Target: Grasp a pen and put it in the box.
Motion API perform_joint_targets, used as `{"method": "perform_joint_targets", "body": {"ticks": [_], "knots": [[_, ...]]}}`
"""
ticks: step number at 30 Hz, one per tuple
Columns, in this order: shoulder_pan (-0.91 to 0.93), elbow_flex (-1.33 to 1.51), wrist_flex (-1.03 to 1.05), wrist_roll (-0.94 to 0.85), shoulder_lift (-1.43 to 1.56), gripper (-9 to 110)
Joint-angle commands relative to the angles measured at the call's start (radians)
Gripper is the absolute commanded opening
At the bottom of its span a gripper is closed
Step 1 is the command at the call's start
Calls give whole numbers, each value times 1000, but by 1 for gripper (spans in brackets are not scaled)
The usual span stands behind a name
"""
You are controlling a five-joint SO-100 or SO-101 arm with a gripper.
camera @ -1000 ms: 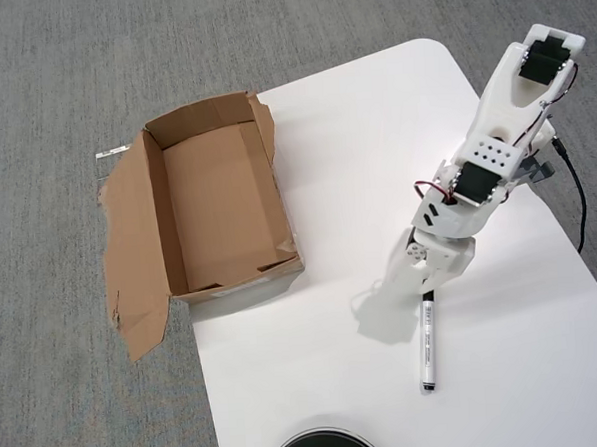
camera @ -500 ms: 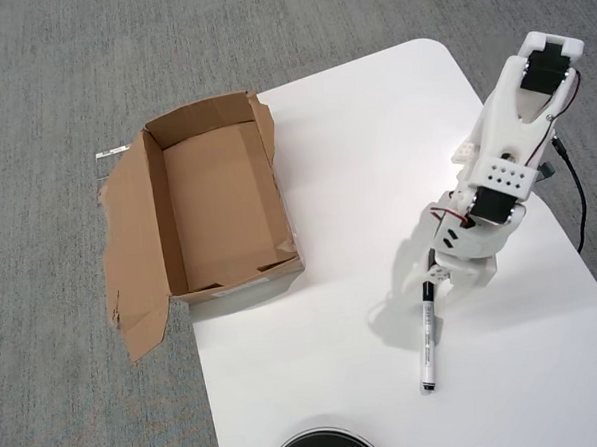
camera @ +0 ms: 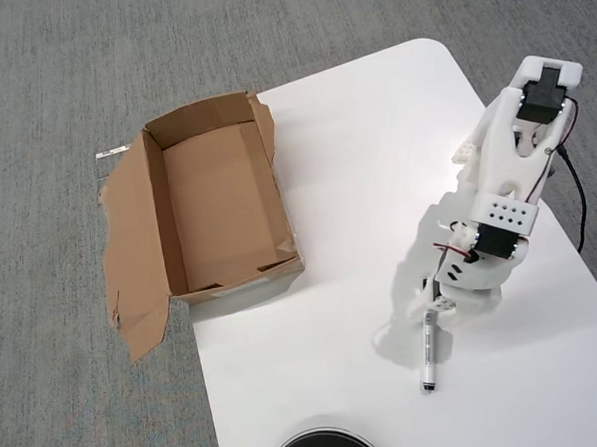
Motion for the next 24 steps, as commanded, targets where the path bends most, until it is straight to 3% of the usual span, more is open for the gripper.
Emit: {"method": "perform_joint_targets", "body": {"ticks": [1, 24], "knots": [[1, -38, -9, 1, -5, 25], [16, -21, 6, -1, -104, 25]]}}
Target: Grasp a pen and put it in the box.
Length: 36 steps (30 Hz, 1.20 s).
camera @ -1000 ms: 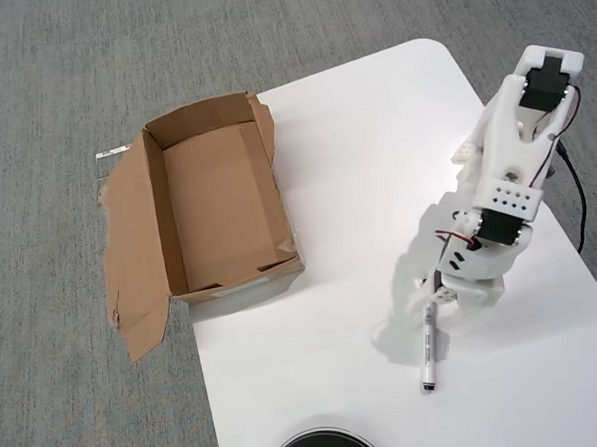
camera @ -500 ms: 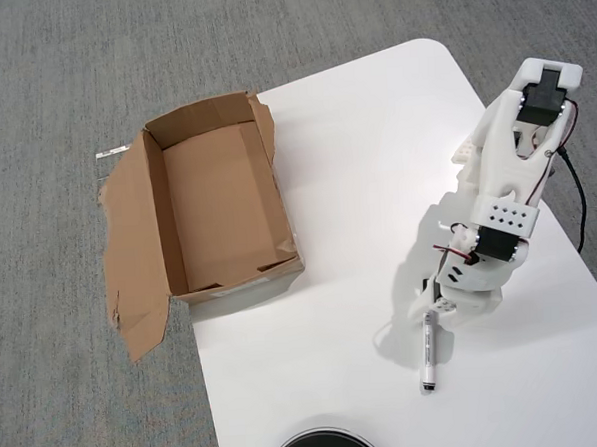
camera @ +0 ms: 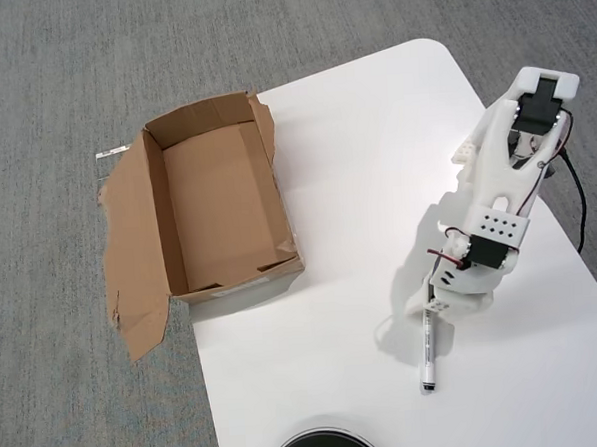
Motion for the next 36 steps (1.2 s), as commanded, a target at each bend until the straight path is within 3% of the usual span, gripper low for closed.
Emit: {"method": "perform_joint_targets", "body": {"ticks": [1, 14, 25, 36], "knots": [[2, -15, 5, -2, -3, 25], [2, 48, 12, -1, 8, 25], [2, 41, 209, -1, 12, 24], [2, 36, 216, -1, 8, 24]]}}
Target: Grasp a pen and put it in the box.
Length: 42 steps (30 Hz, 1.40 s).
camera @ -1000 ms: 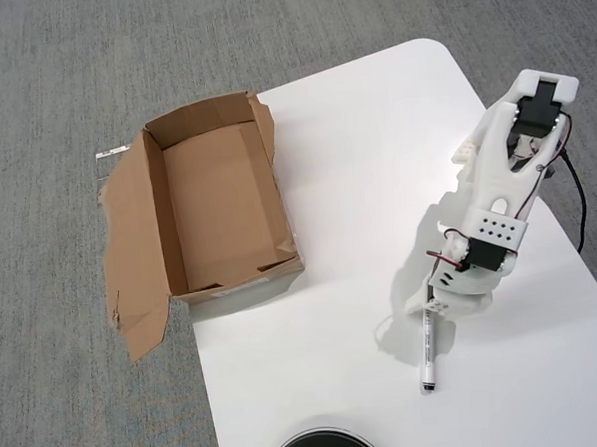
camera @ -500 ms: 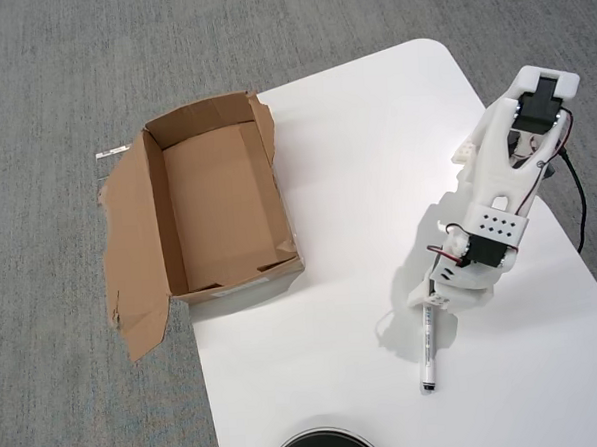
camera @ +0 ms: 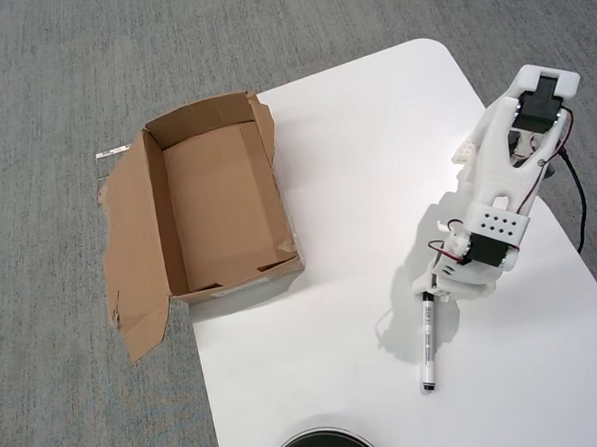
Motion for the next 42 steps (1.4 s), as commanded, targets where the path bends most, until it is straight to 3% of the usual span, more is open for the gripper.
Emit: {"method": "perform_joint_targets", "body": {"ticks": [1, 7, 15, 27, 42], "knots": [[1, 1, 11, 7, 9, 24], [1, 1, 11, 7, 9, 22], [1, 1, 12, 7, 9, 0], [1, -10, 0, 7, 32, 0], [54, -268, 0, -5, 141, 0]]}}
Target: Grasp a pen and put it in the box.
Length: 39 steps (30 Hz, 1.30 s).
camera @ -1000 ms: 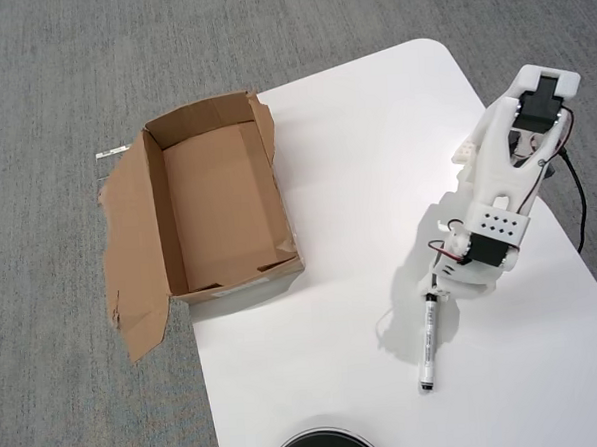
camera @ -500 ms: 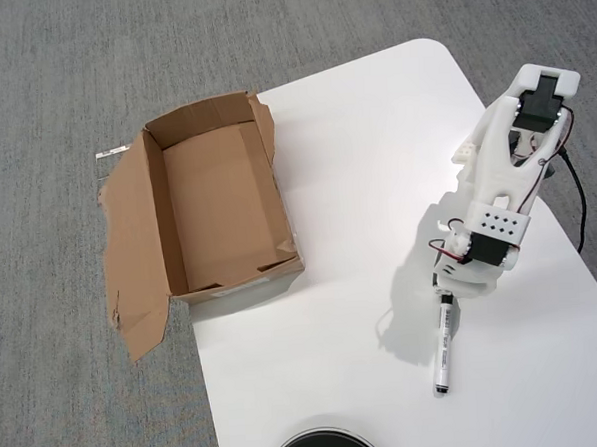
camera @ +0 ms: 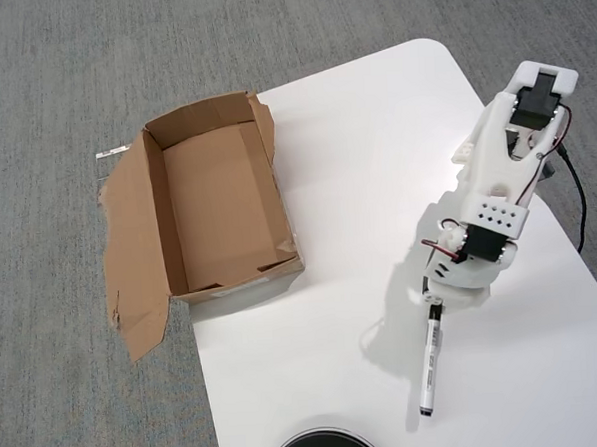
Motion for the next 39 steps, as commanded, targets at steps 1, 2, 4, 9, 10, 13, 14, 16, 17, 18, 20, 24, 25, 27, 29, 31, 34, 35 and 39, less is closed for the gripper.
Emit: {"method": "perform_joint_targets", "body": {"ticks": [1, 2, 4, 9, 10, 13, 14, 16, 17, 18, 20, 24, 25, 27, 29, 31, 34, 35, 39], "knots": [[19, -90, -9, -5, 86, 0], [25, -105, -9, -5, 92, 0], [41, -130, -9, -5, 104, 0], [111, -203, -11, -5, 135, 0], [128, -219, -11, -5, 135, 0], [186, -277, -11, -4, 133, 0], [208, -297, -11, -1, 133, 0], [257, -331, -11, 5, 132, 0], [285, -347, -11, 5, 132, 0], [312, -364, -11, 5, 132, 0], [374, -401, -11, 5, 129, 0], [490, -476, -12, 5, 120, 0], [516, -493, -12, 7, 120, 0], [570, -524, -12, 7, 118, 0], [624, -547, -12, 7, 117, 0], [674, -564, -12, 7, 117, 0], [749, -571, -12, 7, 115, 0], [774, -571, -12, 8, 115, 0], [869, -571, -14, 8, 114, 0]]}}
